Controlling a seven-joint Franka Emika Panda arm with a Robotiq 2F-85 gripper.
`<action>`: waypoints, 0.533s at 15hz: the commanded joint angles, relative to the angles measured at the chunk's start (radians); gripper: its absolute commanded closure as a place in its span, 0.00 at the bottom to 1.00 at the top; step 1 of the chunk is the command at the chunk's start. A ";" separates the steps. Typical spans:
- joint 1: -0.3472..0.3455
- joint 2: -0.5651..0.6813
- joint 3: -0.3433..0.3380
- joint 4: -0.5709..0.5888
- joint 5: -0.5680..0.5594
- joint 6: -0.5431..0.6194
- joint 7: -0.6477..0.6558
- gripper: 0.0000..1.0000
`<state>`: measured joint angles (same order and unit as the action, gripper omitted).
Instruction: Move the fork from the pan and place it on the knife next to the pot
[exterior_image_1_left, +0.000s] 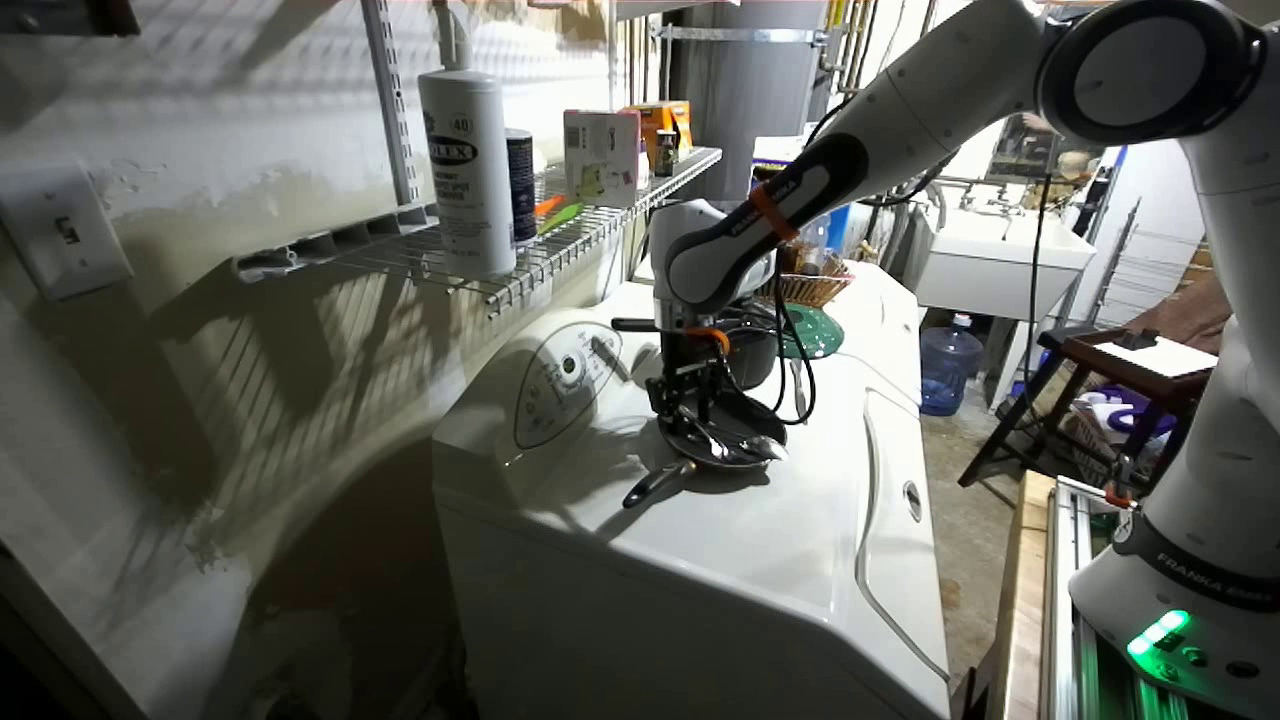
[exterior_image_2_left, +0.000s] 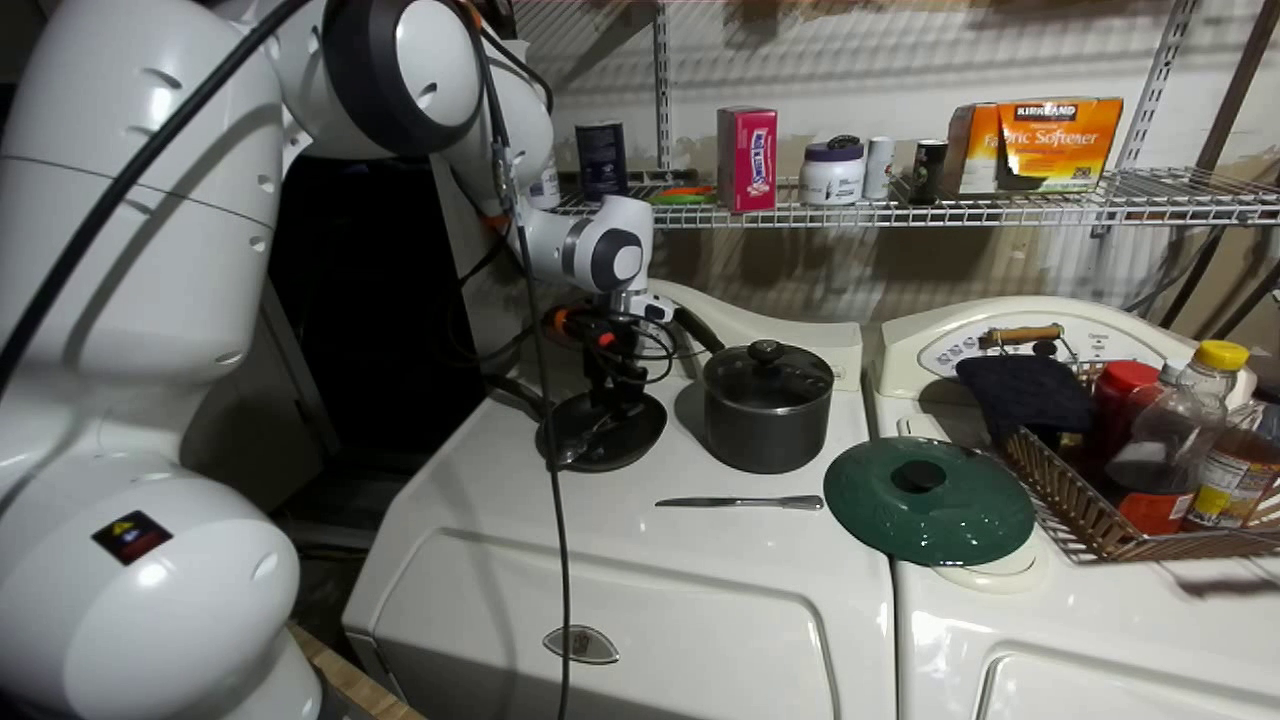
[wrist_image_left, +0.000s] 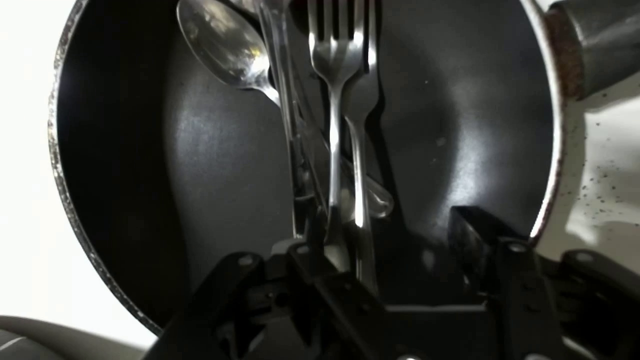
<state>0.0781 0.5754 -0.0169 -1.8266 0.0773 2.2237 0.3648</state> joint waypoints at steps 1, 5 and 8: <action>0.009 0.018 -0.004 0.021 -0.009 0.012 -0.021 0.57; 0.011 0.013 -0.006 0.018 -0.011 0.009 -0.023 0.74; 0.011 0.009 -0.006 0.014 -0.011 0.004 -0.024 0.75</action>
<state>0.0802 0.5739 -0.0175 -1.8245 0.0768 2.2287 0.3506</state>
